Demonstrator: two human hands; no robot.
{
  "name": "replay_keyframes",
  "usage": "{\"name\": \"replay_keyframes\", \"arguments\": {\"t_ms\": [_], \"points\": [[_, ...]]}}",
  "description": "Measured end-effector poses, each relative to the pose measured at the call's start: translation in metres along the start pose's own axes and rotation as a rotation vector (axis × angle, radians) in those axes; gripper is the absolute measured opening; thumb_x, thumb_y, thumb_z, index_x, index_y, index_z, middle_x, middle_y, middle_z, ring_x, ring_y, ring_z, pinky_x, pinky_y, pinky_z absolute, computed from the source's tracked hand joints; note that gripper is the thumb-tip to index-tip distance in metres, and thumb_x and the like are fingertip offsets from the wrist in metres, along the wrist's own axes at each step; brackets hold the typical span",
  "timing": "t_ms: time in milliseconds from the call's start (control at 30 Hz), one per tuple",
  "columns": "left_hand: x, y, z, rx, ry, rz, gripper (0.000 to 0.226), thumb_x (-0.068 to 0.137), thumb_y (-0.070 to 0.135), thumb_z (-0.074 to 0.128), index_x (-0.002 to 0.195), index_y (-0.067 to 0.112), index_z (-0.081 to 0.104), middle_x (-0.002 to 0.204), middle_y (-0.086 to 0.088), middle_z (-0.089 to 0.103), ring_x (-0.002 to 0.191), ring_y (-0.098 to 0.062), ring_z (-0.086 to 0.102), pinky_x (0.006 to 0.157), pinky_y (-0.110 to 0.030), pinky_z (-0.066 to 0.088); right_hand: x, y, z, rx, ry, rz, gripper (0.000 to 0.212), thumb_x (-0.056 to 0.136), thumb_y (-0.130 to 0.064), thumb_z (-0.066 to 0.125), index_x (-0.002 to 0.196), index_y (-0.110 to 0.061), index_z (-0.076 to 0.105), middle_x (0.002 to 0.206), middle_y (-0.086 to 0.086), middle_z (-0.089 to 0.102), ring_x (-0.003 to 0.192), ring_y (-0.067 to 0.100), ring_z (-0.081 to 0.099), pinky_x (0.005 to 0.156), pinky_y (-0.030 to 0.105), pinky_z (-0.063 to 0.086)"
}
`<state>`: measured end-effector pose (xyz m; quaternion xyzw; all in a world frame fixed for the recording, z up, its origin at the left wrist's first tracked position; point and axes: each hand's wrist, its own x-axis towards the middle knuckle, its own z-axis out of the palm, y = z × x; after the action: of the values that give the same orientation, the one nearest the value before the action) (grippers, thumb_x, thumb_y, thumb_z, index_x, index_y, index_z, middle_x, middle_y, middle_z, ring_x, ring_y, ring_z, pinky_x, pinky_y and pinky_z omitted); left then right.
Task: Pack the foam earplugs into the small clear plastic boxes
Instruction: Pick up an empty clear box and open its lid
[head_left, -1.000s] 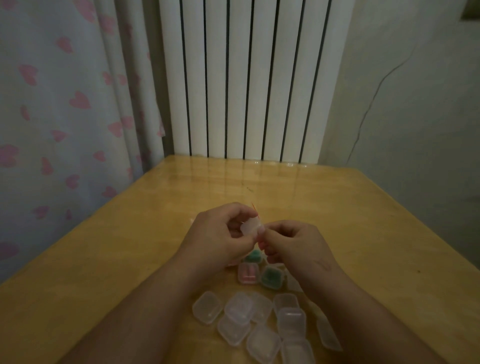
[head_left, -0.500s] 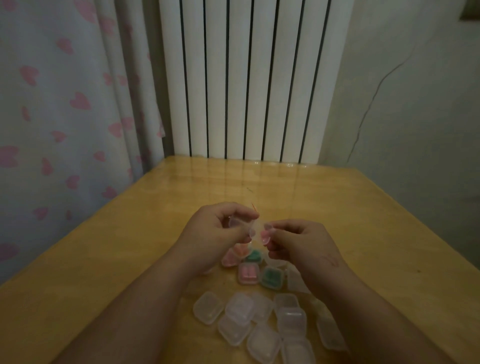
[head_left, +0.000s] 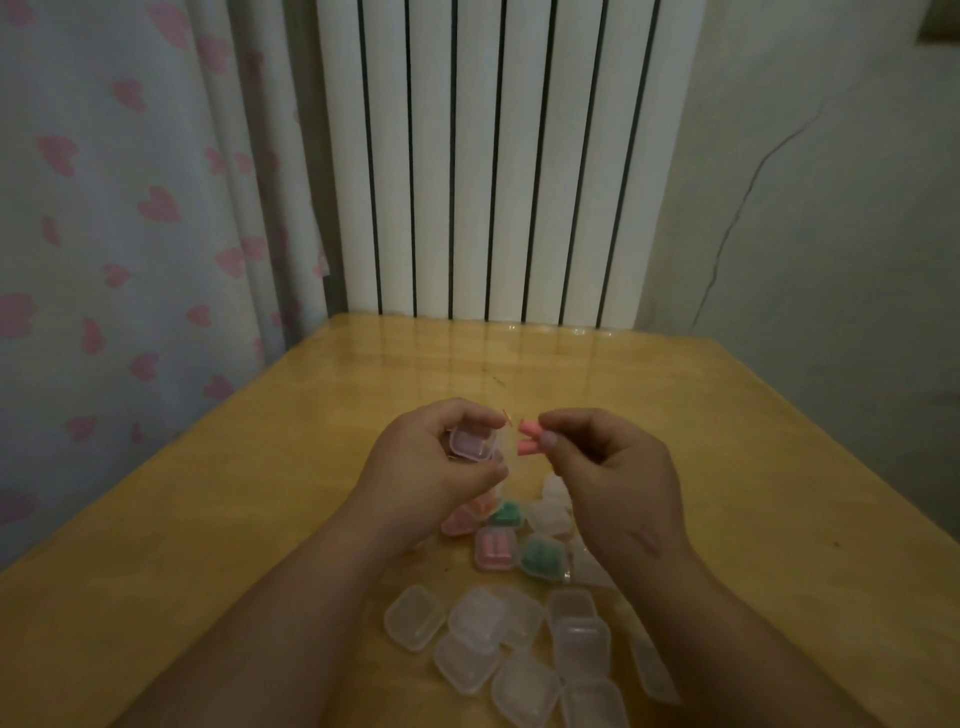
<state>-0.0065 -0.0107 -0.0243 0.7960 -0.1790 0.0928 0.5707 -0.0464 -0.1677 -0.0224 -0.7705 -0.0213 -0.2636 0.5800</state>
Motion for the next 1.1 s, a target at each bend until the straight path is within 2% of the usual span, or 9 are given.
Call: {"name": "replay_keyframes", "arguments": {"t_ms": [67, 167, 300, 433, 567, 733, 867, 1000, 1100], "points": [[0.0, -0.001, 0.002, -0.043, -0.015, -0.008, 0.035, 0.071, 0.008, 0.084, 0.093, 0.032, 0.073, 0.087, 0.009, 0.072, 0.079, 0.0, 0.067, 0.069, -0.019, 0.055, 0.0, 0.004, 0.003, -0.07, 0.006, -0.025, 0.016, 0.085, -0.018, 0.071, 0.085, -0.033, 0.069, 0.079, -0.01, 0.074, 0.08, 0.001, 0.067, 0.075, 0.023, 0.056], [0.001, -0.002, 0.003, -0.127, -0.028, -0.026, 0.038, 0.07, 0.004, 0.084, 0.092, 0.033, 0.074, 0.09, 0.005, 0.075, 0.086, -0.012, 0.071, 0.076, -0.033, 0.059, -0.001, 0.005, 0.002, -0.155, 0.02, -0.058, 0.011, 0.082, -0.027, 0.072, 0.083, -0.037, 0.068, 0.079, -0.015, 0.07, 0.073, 0.001, 0.061, 0.066, 0.02, 0.051], [0.001, -0.004, 0.0, -0.219, -0.06, -0.052, 0.039, 0.071, 0.001, 0.082, 0.097, 0.029, 0.073, 0.095, -0.002, 0.076, 0.093, -0.017, 0.072, 0.079, -0.035, 0.059, -0.004, 0.005, 0.005, -0.331, 0.031, -0.17, 0.009, 0.083, -0.034, 0.069, 0.083, -0.042, 0.066, 0.082, -0.019, 0.057, 0.073, -0.003, 0.05, 0.061, 0.008, 0.037], [0.001, -0.002, -0.001, -0.238, -0.042, -0.065, 0.039, 0.07, 0.0, 0.083, 0.098, 0.025, 0.074, 0.091, 0.0, 0.076, 0.087, -0.013, 0.072, 0.074, -0.028, 0.057, -0.002, 0.008, 0.006, -0.399, 0.047, -0.091, 0.01, 0.084, -0.045, 0.065, 0.089, -0.039, 0.071, 0.087, -0.016, 0.05, 0.079, -0.006, 0.047, 0.062, 0.007, 0.033], [0.001, -0.001, -0.001, -0.252, -0.062, -0.071, 0.039, 0.069, -0.002, 0.082, 0.096, 0.026, 0.074, 0.092, -0.002, 0.075, 0.087, -0.016, 0.072, 0.07, -0.025, 0.056, -0.003, 0.005, 0.006, -0.245, 0.071, 0.004, 0.012, 0.079, -0.041, 0.074, 0.084, -0.033, 0.066, 0.085, -0.013, 0.061, 0.071, 0.002, 0.052, 0.062, 0.013, 0.039], [0.001, -0.003, -0.001, -0.226, -0.069, -0.066, 0.04, 0.069, 0.0, 0.083, 0.093, 0.03, 0.074, 0.094, -0.001, 0.074, 0.088, -0.016, 0.071, 0.073, -0.029, 0.057, -0.004, -0.003, 0.004, -0.016, -0.045, 0.23, 0.025, 0.082, -0.033, 0.073, 0.102, -0.027, 0.06, 0.076, -0.008, 0.074, 0.07, 0.0, 0.066, 0.062, 0.026, 0.05], [0.0, 0.001, -0.002, -0.265, -0.129, -0.069, 0.06, 0.073, -0.001, 0.08, 0.117, 0.037, 0.064, 0.098, -0.006, 0.073, 0.086, -0.019, 0.072, 0.072, -0.03, 0.058, -0.004, -0.005, 0.004, 0.237, -0.059, 0.337, 0.023, 0.082, -0.015, 0.075, 0.102, -0.013, 0.064, 0.072, 0.004, 0.073, 0.062, 0.01, 0.069, 0.055, 0.022, 0.055], [0.001, 0.007, -0.001, -0.568, -0.133, -0.188, 0.021, 0.094, 0.017, 0.059, 0.115, 0.016, 0.063, 0.095, -0.016, 0.073, 0.085, -0.028, 0.072, 0.078, -0.04, 0.058, 0.0, -0.001, 0.003, 0.33, -0.014, 0.359, 0.022, 0.08, -0.01, 0.076, 0.099, -0.005, 0.067, 0.065, 0.002, 0.071, 0.059, 0.014, 0.066, 0.056, 0.025, 0.057], [0.0, 0.006, -0.001, -0.48, -0.175, -0.143, 0.019, 0.088, 0.021, 0.064, 0.103, 0.014, 0.073, 0.098, -0.012, 0.074, 0.088, -0.027, 0.072, 0.077, -0.036, 0.058, -0.001, -0.001, 0.003, 0.32, -0.027, 0.357, 0.015, 0.082, -0.009, 0.074, 0.095, -0.006, 0.069, 0.065, 0.004, 0.071, 0.058, 0.013, 0.066, 0.056, 0.025, 0.056]]}}
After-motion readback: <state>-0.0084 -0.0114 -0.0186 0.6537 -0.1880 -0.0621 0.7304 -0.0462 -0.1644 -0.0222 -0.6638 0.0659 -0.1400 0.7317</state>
